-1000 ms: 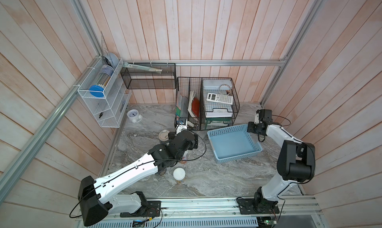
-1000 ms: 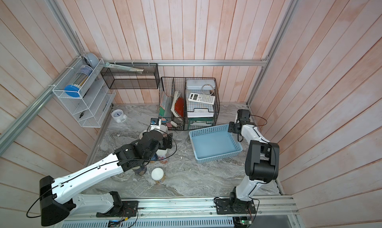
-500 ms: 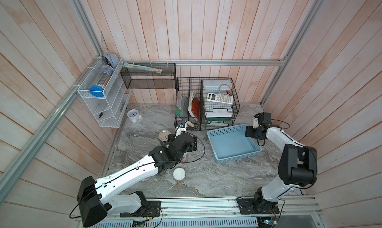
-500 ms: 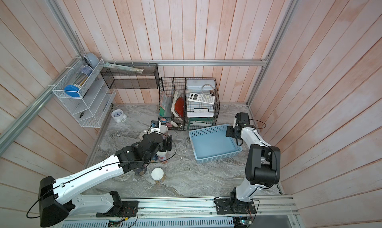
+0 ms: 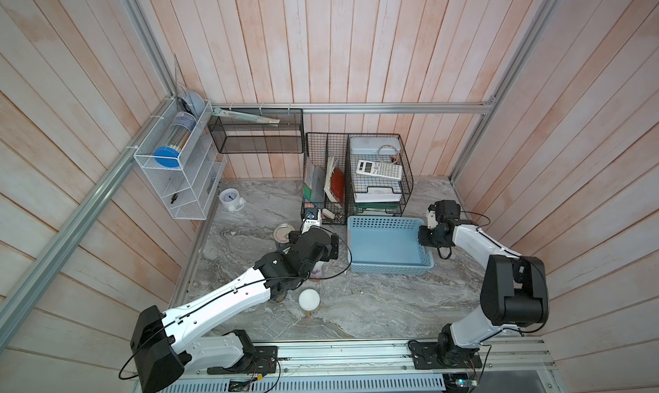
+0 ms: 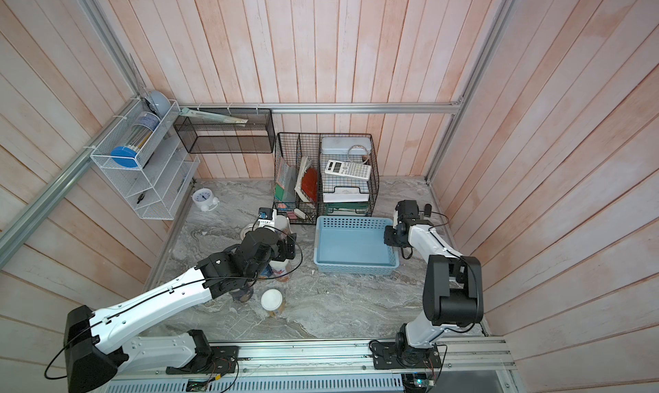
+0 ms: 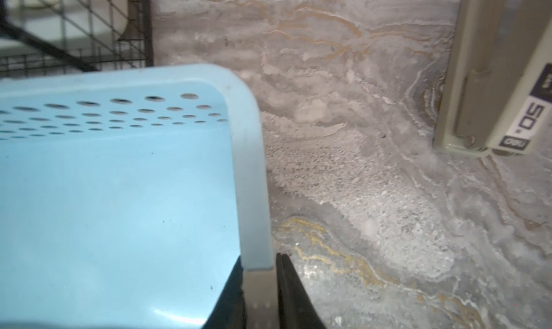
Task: Put the canned food in the basket
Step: Adjust the basket at the center of the board.
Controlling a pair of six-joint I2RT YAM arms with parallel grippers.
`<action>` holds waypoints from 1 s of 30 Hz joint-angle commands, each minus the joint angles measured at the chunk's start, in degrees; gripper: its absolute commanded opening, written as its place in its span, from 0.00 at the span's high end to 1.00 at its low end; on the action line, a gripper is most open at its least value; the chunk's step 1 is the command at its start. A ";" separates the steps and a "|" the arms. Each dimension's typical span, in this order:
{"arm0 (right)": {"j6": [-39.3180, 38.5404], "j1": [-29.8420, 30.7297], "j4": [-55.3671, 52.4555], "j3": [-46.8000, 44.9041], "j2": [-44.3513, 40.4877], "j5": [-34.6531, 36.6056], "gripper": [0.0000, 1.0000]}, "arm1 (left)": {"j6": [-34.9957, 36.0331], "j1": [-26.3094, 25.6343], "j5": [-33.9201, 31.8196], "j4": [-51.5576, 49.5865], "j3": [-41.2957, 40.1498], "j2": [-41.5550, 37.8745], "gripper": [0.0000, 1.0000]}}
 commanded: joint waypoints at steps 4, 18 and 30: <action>-6.62 5.32 -3.87 1.12 0.34 4.74 0.90 | 0.81 0.28 1.57 0.81 -1.83 -1.90 0.00; -18.55 11.93 -2.72 -3.03 -8.10 12.37 1.00 | 0.77 0.27 3.21 1.68 -4.22 -2.82 0.00; -48.75 15.53 16.43 -7.36 -9.61 1.45 1.00 | 0.18 0.29 3.49 1.70 -5.16 -2.69 0.00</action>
